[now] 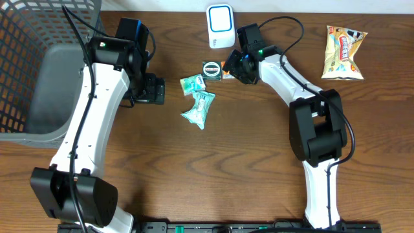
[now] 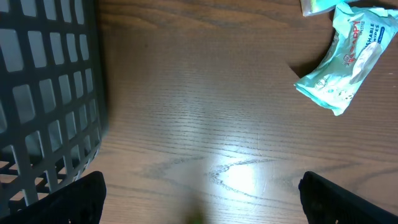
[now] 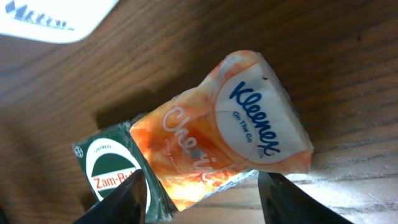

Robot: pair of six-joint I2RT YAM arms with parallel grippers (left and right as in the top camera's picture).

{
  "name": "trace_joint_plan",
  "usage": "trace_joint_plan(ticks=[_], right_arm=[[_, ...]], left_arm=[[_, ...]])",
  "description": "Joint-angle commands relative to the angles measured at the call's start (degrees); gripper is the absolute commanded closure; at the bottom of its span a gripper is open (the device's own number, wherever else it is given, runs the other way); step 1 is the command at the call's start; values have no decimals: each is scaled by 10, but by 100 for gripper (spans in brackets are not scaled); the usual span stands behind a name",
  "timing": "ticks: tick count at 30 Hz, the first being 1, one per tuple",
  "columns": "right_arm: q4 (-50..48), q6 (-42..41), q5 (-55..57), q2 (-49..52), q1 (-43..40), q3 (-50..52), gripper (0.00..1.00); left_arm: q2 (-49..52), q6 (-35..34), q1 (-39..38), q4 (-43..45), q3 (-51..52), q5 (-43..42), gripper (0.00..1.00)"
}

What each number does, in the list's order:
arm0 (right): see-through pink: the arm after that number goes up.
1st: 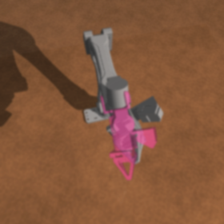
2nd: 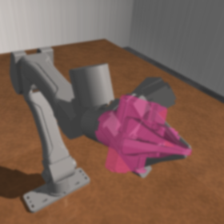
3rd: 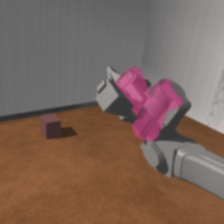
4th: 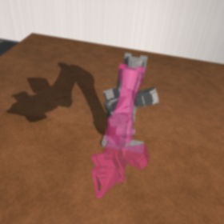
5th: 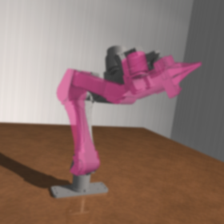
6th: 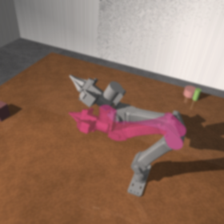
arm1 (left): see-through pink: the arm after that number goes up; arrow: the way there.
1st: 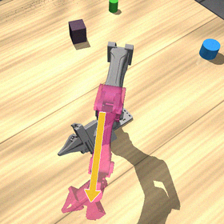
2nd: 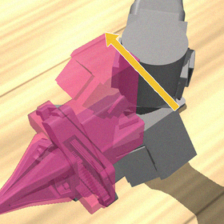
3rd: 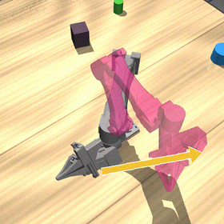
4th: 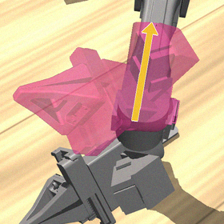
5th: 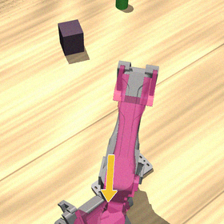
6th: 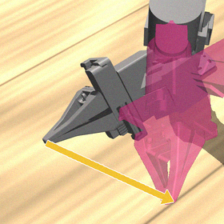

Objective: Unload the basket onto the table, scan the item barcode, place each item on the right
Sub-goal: 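Pinch the orange Kleenex tissue pack with the right gripper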

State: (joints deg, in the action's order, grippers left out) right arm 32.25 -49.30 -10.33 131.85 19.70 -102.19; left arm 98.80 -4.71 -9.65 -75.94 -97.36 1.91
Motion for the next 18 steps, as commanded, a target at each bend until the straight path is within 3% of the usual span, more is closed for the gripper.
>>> trace_joint_plan(ticks=[1, 6, 11, 18], right_arm=[[2, -4, 14, 34, -3, 5, 57], [29, 53, 17, 38, -5, 5, 68], [83, 113, 11, 36, -18, 3, 99], [199, 248, 9, -3, -44, 3, 99]], left_arm=[[2, -5, 2, 0, 2, 9, 2], [2, -5, 2, 0, 2, 9, 2], [2, -5, 2, 0, 2, 9, 2], [2, -5, 2, 0, 2, 9, 2]])
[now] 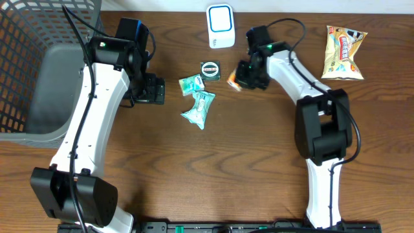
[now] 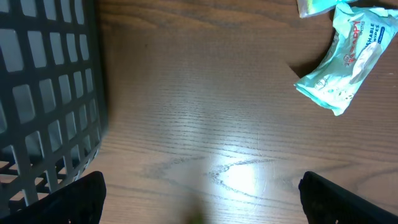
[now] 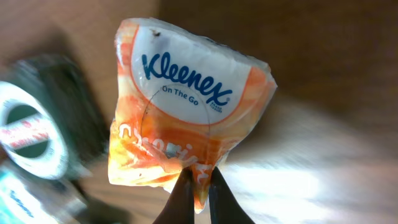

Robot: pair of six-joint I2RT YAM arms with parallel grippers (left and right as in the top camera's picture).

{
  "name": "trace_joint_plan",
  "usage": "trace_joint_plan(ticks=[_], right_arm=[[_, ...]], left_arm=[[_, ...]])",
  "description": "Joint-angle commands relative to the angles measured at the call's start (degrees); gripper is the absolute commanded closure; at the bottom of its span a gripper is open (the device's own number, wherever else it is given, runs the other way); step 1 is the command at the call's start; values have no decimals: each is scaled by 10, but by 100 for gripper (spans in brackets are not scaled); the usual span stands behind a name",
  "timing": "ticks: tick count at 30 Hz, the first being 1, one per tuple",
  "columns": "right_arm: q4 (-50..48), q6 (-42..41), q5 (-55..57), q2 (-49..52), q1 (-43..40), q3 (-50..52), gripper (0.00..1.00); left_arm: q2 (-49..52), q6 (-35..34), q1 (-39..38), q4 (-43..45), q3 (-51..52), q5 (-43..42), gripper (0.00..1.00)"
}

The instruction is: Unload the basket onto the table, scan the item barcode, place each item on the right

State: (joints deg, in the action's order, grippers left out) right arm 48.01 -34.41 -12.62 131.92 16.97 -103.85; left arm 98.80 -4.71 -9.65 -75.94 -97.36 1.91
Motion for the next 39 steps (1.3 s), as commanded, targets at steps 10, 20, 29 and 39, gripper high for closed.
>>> trace_joint_plan(ticks=[10, 20, 29, 39], right_arm=[[154, 229, 35, -63, -27, 19, 55], [100, 206, -9, -62, -52, 20, 64], [64, 177, -60, -61, -73, 49, 61], [-49, 170, -107, -61, -75, 174, 76]], left_arm=[[2, -5, 2, 0, 2, 9, 2], [2, -5, 2, 0, 2, 9, 2], [2, -5, 2, 0, 2, 9, 2], [2, -5, 2, 0, 2, 9, 2]])
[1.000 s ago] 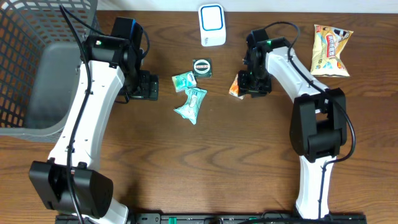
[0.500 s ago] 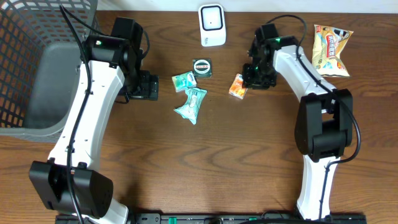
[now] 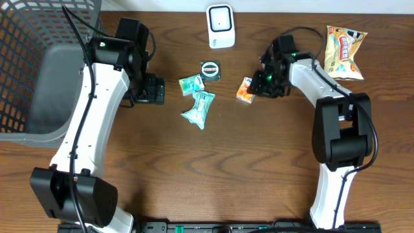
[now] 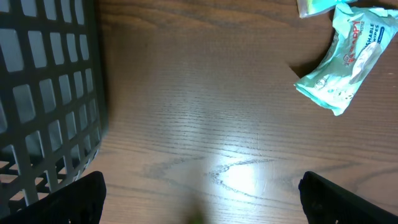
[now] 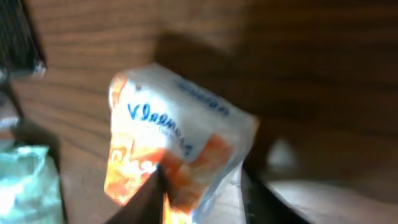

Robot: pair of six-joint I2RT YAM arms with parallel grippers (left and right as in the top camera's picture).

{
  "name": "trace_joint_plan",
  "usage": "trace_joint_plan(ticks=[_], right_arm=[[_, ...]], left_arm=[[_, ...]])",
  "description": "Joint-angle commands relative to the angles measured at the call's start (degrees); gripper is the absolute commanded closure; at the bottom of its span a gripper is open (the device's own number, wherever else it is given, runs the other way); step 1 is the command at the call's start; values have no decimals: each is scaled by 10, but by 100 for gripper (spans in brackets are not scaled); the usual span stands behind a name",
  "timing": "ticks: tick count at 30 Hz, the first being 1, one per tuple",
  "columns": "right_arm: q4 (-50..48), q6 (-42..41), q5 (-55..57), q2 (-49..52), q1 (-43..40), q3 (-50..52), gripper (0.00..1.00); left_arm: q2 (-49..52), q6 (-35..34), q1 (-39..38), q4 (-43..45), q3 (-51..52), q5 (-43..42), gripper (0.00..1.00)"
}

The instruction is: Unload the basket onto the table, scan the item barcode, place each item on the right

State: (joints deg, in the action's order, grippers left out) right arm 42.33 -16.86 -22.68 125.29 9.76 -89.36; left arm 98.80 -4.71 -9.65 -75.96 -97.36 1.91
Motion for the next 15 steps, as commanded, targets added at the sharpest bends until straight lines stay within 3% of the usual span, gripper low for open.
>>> trace_joint_plan(ticks=[1, 6, 9, 15], right_arm=[[14, -5, -6, 5, -5, 29, 84], [39, 2, -41, -9, -17, 27, 99], [45, 57, -99, -29, -26, 27, 99], [54, 205, -343, -89, -38, 27, 99]], left_arm=[[2, -5, 2, 0, 2, 9, 2], [2, -5, 2, 0, 2, 9, 3], [2, -5, 2, 0, 2, 9, 2], [2, -5, 2, 0, 2, 9, 2]])
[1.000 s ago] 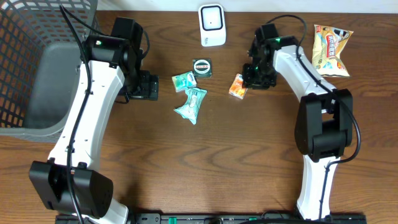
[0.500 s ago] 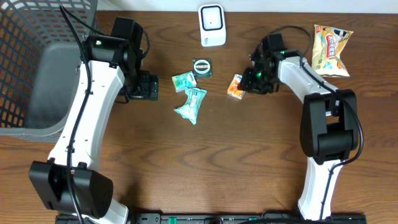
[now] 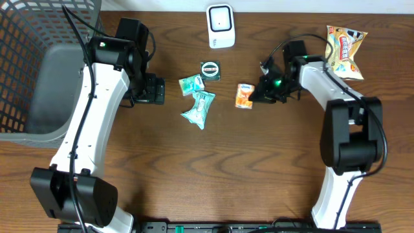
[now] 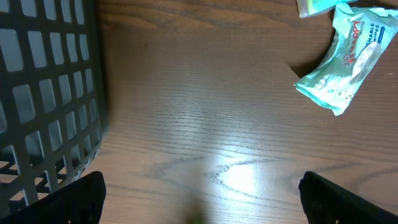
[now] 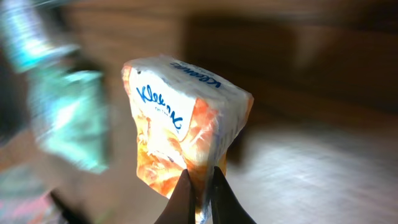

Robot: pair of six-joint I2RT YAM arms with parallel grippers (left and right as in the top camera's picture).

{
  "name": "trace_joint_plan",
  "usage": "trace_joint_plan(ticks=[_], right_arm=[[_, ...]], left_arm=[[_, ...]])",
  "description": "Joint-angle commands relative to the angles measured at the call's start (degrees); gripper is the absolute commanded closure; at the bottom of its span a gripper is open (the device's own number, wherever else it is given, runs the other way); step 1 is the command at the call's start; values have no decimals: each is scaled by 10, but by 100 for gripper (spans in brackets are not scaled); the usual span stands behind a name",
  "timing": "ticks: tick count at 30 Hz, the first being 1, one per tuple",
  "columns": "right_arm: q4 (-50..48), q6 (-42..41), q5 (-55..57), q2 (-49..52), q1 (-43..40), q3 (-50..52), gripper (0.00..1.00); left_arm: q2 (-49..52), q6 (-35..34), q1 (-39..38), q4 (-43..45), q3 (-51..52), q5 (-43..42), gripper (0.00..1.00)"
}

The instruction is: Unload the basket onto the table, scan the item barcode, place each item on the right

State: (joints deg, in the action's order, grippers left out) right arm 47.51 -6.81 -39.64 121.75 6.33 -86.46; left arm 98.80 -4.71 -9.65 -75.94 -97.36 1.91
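Note:
An orange and white Kleenex tissue pack (image 3: 244, 95) hangs over the middle of the table, with my right gripper (image 3: 258, 94) shut on its lower edge. In the right wrist view the pack (image 5: 186, 134) stands above the pinched fingertips (image 5: 186, 198), logo side showing. The white scanner (image 3: 220, 26) stands at the back edge, well behind the pack. My left gripper (image 3: 155, 88) rests open by the basket; its two dark fingertips (image 4: 74, 200) frame bare wood in the left wrist view.
A dark mesh basket (image 3: 39, 65) fills the left side. A teal wipes pack (image 3: 199, 107), a small teal packet (image 3: 191, 83) and a round green tin (image 3: 211, 68) lie left of the tissue pack. A snack bag (image 3: 345, 52) lies at the back right.
My right wrist has shifted to the right and turned, and the Kleenex pack in it now faces a different way. It has moved slightly toward the front. The left arm has not moved.
My right gripper stood open around the Kleenex pack lying beside the green tin near the scanner. It was then shut on the pack and held it off the wood. Later the pack was further right and forward of the tin, where it still hangs, turned.

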Motion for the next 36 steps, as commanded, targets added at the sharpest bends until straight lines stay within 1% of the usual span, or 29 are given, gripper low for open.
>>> trace_joint_plan(ticks=[1, 2, 9, 17, 20, 21, 23, 25, 27, 29, 33, 36], right_arm=[[4, 131, -216, -60, -3, -2, 99], [16, 181, -278, -70, -3, -2, 99], [101, 360, -490, -73, -3, -1, 99], [116, 369, -496, -73, 4, -1, 99], [117, 367, -436, -73, 3, -1, 99], [117, 358, -403, -73, 4, -1, 99], [118, 320, -301, -73, 9, -1, 99], [115, 275, -183, -73, 17, -1, 92], [103, 213, -64, -73, 27, -1, 84], [87, 159, 35, -73, 40, -2, 81], [77, 156, 117, -73, 67, -19, 69], [44, 156, 134, -73, 92, -31, 64]], left_arm=[[2, -5, 2, 0, 2, 9, 2], [2, -5, 2, 0, 2, 9, 2], [2, -5, 2, 0, 2, 9, 2], [2, -5, 2, 0, 2, 9, 2], [2, -5, 2, 0, 2, 9, 2], [2, -5, 2, 0, 2, 9, 2], [2, -5, 2, 0, 2, 9, 2], [2, -5, 2, 0, 2, 9, 2], [2, -5, 2, 0, 2, 9, 2], [2, -5, 2, 0, 2, 9, 2], [2, -5, 2, 0, 2, 9, 2], [2, -5, 2, 0, 2, 9, 2]])
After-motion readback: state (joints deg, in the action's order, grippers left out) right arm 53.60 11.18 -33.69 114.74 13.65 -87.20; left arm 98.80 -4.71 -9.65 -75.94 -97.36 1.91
